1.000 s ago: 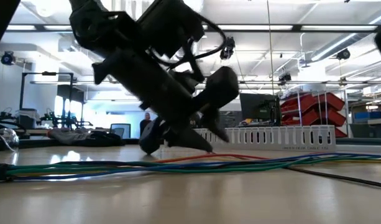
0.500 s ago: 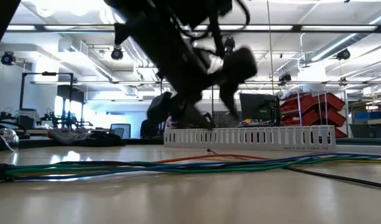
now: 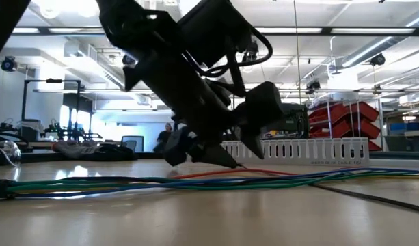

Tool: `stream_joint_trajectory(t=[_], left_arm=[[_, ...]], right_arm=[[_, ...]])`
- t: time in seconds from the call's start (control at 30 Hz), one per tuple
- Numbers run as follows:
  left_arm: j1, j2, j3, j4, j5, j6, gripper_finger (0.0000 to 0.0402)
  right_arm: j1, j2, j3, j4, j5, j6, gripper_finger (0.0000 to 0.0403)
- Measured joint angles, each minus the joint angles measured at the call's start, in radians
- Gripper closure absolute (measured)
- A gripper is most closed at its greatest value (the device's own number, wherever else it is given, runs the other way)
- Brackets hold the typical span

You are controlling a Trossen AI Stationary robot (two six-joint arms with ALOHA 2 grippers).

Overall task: Ziptie cables
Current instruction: Wrap the cables together using the zip tie

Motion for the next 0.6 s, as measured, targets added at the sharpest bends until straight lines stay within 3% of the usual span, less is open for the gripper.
stream_joint_trajectory(t=[0.33,0.6], left_arm=[[0.002,0.002,-0.005,-0.001,0.024,0.077,0.02],[0.003,0.003,0.007,-0.008,0.023,0.109,0.0209]], right_arm=[[-0.082,-0.005,0.0,0.041,0.053,-0.062,0.0222],[-0.166,0.034,0.0,0.059,0.032,-0.058,0.024]])
